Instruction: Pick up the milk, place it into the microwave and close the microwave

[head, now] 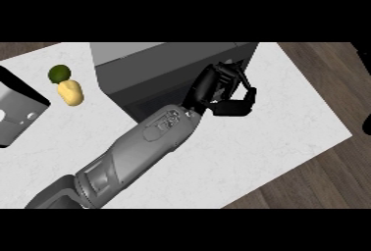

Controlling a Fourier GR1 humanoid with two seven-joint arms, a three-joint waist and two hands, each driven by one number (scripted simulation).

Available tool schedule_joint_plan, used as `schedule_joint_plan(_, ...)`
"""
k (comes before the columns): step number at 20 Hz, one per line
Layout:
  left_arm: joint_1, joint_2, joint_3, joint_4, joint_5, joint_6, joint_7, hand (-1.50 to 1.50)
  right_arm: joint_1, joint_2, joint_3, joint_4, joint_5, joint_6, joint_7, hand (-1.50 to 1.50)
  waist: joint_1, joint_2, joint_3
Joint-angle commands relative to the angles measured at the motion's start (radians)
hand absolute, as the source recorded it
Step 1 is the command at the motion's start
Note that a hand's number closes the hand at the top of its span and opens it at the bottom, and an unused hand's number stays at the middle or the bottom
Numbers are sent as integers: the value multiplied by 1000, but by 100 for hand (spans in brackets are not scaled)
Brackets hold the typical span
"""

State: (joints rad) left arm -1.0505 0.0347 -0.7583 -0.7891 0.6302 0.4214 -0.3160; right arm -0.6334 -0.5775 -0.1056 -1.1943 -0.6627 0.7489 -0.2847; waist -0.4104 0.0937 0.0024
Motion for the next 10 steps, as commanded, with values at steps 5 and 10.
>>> schedule_joint_plan(5,-68,-33,-15,35,29,34,-7,150,-38,-31,-2,13,-21,33,25,-150,-36,16,3)
schedule_joint_plan(10,-68,-32,-26,25,41,63,-24,150,-68,-54,-16,23,-30,39,32,-150,-36,21,4)
